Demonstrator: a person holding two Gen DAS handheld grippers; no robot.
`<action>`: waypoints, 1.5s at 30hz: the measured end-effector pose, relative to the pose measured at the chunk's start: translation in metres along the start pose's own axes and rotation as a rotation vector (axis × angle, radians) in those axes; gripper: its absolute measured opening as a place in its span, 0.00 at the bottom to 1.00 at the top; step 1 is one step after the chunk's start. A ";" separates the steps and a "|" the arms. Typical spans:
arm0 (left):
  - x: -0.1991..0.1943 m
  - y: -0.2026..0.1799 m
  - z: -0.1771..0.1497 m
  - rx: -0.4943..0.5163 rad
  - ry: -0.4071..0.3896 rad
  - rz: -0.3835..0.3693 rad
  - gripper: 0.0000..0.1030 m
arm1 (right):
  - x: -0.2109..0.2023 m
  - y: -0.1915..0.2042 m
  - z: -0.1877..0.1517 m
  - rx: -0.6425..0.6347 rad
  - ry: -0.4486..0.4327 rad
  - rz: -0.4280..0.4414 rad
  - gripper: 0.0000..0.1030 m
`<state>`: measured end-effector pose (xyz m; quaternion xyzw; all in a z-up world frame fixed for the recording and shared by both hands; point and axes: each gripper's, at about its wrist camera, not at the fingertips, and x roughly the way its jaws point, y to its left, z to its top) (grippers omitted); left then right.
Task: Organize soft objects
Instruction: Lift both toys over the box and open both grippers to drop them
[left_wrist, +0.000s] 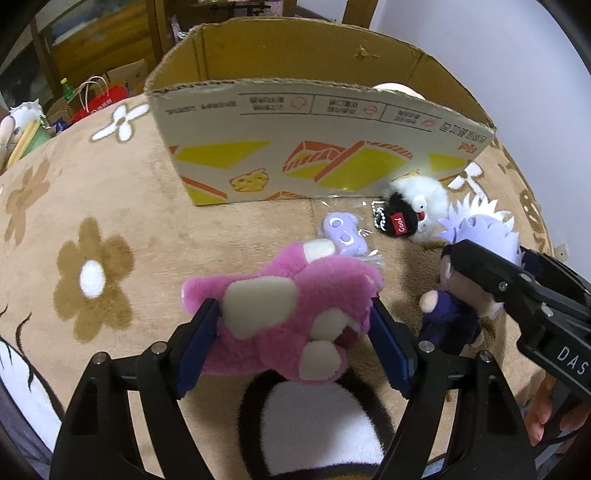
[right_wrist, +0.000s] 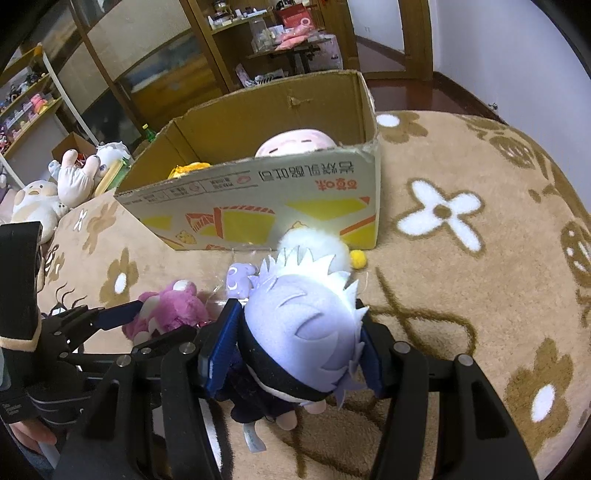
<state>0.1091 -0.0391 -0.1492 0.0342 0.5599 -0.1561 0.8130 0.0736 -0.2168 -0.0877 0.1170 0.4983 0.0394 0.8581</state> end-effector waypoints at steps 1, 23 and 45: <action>-0.002 0.001 -0.001 -0.004 -0.004 0.000 0.76 | -0.001 0.001 0.000 -0.002 -0.005 -0.006 0.60; -0.120 -0.008 0.002 0.048 -0.505 0.103 0.76 | -0.088 0.009 0.030 -0.023 -0.354 -0.015 0.60; -0.127 -0.006 0.085 0.093 -0.690 0.139 0.76 | -0.086 0.007 0.105 -0.102 -0.494 -0.035 0.60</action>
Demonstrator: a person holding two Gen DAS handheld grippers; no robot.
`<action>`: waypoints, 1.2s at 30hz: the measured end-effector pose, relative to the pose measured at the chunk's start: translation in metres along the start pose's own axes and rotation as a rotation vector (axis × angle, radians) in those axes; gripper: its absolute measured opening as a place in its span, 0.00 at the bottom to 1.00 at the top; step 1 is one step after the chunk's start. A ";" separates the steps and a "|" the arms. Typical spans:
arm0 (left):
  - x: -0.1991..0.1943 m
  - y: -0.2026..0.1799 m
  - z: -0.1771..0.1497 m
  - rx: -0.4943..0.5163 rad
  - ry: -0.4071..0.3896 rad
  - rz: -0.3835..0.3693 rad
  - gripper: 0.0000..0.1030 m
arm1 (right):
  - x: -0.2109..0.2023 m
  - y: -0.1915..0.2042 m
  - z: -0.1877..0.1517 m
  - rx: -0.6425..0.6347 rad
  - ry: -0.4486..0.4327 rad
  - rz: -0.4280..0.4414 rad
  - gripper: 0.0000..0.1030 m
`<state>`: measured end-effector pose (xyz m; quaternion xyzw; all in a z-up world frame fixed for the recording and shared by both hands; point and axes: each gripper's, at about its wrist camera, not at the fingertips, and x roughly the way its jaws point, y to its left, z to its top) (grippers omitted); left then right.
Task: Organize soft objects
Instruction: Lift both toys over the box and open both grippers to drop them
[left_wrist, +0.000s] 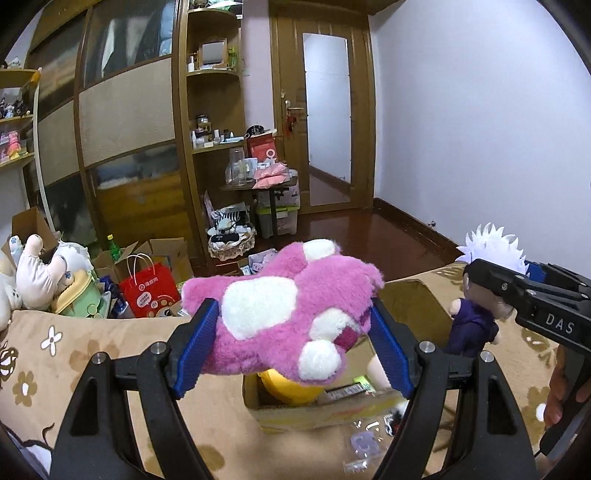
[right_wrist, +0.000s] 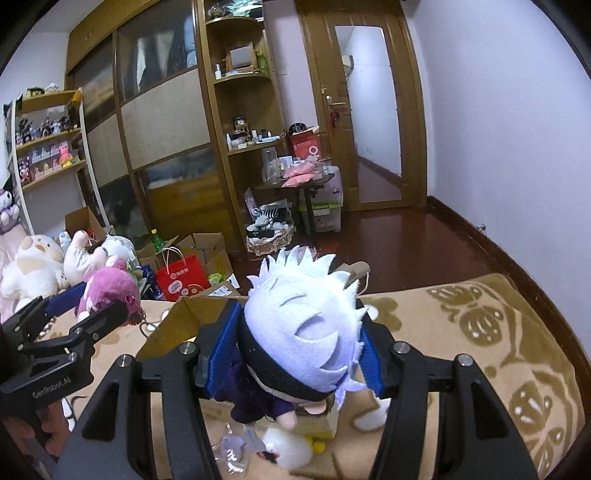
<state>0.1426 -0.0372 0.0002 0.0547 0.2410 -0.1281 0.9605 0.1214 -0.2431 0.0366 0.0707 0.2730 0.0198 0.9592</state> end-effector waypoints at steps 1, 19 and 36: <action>0.006 0.001 0.001 -0.009 0.006 -0.001 0.76 | 0.004 0.000 0.000 -0.006 0.001 0.001 0.60; 0.080 0.010 -0.029 -0.079 0.208 -0.060 0.79 | 0.078 -0.008 -0.018 0.052 0.133 0.046 0.61; 0.070 0.000 -0.035 -0.054 0.209 -0.085 0.91 | 0.085 -0.018 -0.028 0.094 0.211 0.045 0.76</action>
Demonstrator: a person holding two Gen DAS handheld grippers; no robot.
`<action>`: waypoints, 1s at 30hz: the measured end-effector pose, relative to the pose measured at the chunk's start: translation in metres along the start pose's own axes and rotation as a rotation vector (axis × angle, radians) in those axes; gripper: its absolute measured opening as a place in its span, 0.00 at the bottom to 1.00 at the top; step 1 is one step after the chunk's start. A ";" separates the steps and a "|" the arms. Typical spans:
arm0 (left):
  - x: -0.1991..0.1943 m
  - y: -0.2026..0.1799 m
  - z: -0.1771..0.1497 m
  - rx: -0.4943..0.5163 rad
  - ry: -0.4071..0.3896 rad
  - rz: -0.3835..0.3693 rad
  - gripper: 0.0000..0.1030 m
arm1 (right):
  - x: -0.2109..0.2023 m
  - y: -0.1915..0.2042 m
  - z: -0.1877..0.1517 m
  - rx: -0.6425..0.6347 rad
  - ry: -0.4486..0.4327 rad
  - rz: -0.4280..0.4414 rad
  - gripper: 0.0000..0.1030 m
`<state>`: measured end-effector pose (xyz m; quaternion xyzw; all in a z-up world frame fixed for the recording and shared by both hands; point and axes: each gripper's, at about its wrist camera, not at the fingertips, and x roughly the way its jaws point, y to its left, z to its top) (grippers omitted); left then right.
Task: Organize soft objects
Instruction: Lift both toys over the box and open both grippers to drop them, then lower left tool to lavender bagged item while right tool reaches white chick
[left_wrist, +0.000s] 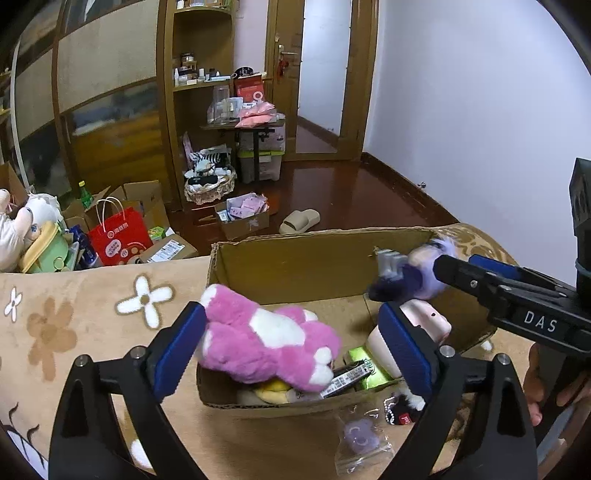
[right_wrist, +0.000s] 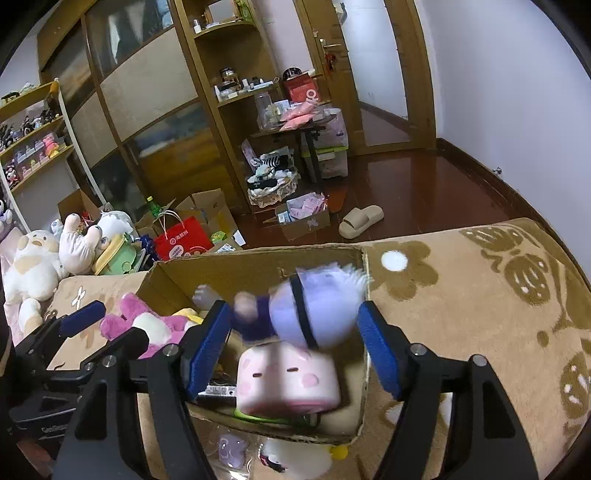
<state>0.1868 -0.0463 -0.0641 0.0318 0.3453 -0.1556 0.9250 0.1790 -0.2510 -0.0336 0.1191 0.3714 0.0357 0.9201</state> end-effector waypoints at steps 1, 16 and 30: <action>-0.001 0.000 -0.001 -0.001 0.002 0.006 0.91 | -0.001 0.000 0.000 0.004 -0.001 -0.003 0.78; -0.025 0.002 -0.016 -0.024 0.017 0.079 0.95 | -0.028 -0.003 -0.003 0.021 -0.037 0.004 0.96; -0.049 0.001 -0.028 -0.025 0.098 0.086 0.95 | -0.054 0.001 -0.017 0.007 -0.025 -0.004 1.00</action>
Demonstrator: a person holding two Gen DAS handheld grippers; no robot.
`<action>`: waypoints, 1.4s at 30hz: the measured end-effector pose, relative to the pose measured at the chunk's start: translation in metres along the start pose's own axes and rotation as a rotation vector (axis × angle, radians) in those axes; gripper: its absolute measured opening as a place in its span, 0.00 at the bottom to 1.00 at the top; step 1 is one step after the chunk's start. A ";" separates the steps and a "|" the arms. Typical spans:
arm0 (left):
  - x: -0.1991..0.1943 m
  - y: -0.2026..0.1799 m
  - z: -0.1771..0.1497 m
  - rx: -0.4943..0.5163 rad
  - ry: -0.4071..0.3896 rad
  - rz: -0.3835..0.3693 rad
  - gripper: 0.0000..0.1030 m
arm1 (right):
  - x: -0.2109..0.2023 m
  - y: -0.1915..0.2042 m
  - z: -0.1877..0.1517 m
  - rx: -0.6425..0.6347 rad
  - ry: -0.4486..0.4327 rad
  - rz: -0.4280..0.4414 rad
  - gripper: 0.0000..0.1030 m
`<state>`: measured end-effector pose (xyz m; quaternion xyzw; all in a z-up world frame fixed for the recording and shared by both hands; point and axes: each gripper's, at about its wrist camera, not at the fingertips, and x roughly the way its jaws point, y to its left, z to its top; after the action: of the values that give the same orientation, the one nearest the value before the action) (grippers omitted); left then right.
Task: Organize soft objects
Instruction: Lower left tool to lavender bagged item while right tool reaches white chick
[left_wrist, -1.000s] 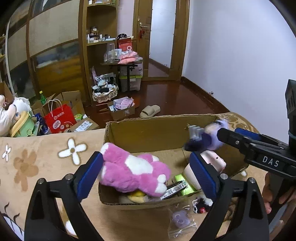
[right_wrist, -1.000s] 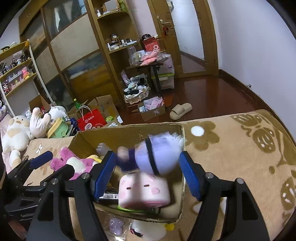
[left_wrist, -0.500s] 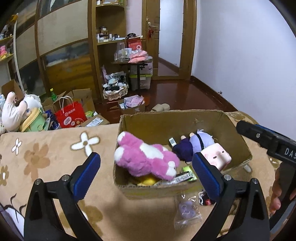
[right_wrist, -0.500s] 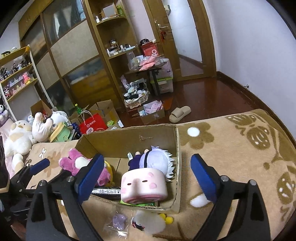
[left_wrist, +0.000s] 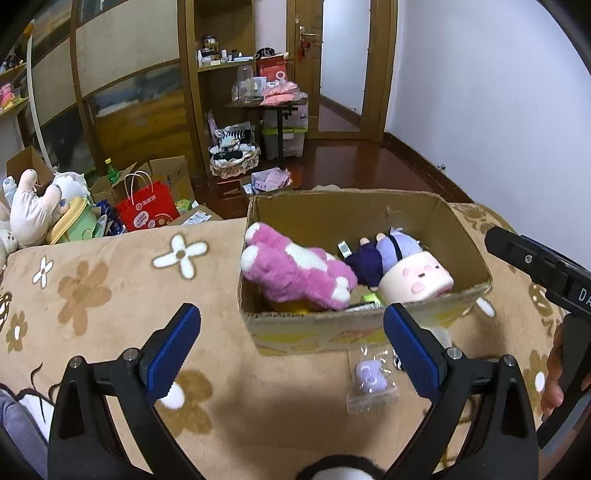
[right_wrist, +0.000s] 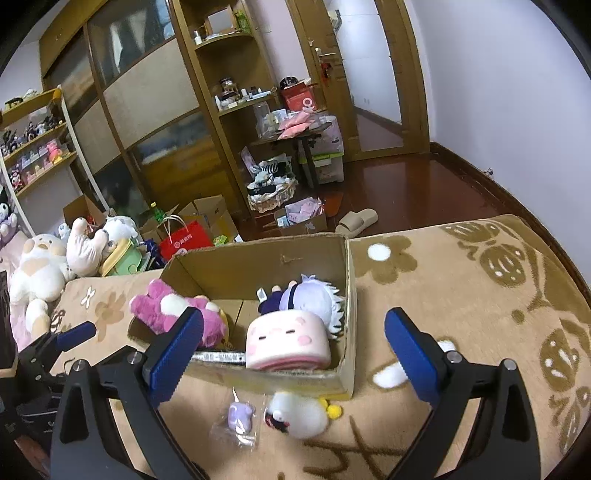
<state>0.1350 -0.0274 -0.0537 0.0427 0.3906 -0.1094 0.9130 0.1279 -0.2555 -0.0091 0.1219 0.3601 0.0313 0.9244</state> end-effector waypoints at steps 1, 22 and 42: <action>-0.002 -0.001 -0.001 0.004 0.003 0.003 0.95 | -0.002 0.001 -0.002 -0.004 0.001 -0.001 1.00; 0.008 -0.017 -0.022 0.039 0.077 0.010 0.96 | -0.008 -0.003 -0.032 -0.006 0.069 -0.053 1.00; 0.053 -0.029 -0.029 0.065 0.152 -0.017 0.96 | 0.038 -0.010 -0.044 0.014 0.165 -0.075 1.00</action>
<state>0.1429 -0.0594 -0.1119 0.0772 0.4552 -0.1263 0.8780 0.1259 -0.2505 -0.0676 0.1119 0.4397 0.0039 0.8911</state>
